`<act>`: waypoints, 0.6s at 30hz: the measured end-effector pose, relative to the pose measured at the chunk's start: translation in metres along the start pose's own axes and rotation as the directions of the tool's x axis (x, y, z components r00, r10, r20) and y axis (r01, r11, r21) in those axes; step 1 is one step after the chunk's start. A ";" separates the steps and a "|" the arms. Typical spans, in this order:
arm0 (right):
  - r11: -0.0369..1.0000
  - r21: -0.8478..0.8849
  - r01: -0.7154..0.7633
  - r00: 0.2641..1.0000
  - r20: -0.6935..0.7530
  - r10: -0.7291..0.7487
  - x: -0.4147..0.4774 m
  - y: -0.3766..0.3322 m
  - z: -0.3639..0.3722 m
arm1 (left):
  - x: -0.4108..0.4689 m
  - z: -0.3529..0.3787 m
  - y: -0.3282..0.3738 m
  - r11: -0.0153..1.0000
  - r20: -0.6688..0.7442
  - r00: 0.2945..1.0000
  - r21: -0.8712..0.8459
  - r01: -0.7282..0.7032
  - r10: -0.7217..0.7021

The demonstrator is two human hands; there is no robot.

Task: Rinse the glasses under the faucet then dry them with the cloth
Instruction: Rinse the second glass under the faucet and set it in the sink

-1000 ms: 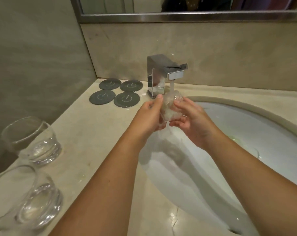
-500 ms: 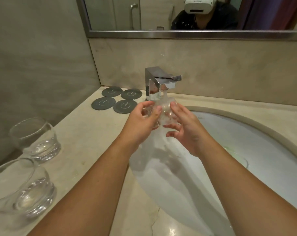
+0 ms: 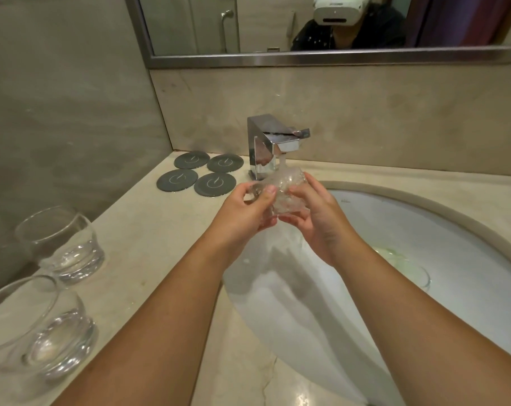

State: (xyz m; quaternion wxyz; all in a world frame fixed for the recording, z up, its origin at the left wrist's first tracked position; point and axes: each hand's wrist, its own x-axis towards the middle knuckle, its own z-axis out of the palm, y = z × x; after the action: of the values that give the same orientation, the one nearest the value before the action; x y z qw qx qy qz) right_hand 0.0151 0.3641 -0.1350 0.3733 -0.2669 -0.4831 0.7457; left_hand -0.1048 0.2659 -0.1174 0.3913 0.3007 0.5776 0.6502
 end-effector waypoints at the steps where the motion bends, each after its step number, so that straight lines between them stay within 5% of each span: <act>1: 0.999 -0.036 -0.014 1.000 -0.004 0.014 0.000 0.001 0.000 | 0.001 -0.001 0.000 1.000 -0.003 1.000 -0.004 -0.017 0.017; 5: 0.992 -0.108 -0.058 0.998 -0.006 0.058 -0.003 0.003 -0.001 | -0.001 -0.005 0.002 0.996 0.015 0.997 0.058 -0.070 0.070; 14: 0.999 0.028 -0.022 1.000 -0.006 0.022 -0.003 0.002 -0.002 | -0.003 -0.003 0.004 1.000 0.080 0.996 -0.004 -0.026 0.026; 18: 0.995 -0.089 -0.033 0.999 0.014 0.035 -0.004 0.000 0.000 | -0.003 -0.006 0.004 0.997 0.079 0.996 0.056 -0.055 0.050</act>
State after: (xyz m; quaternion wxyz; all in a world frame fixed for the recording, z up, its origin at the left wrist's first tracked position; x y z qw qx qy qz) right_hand 0.0175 0.3609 -0.1348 0.3447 -0.2857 -0.5139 0.7317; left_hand -0.1088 0.2597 -0.1138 0.3874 0.3520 0.5724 0.6311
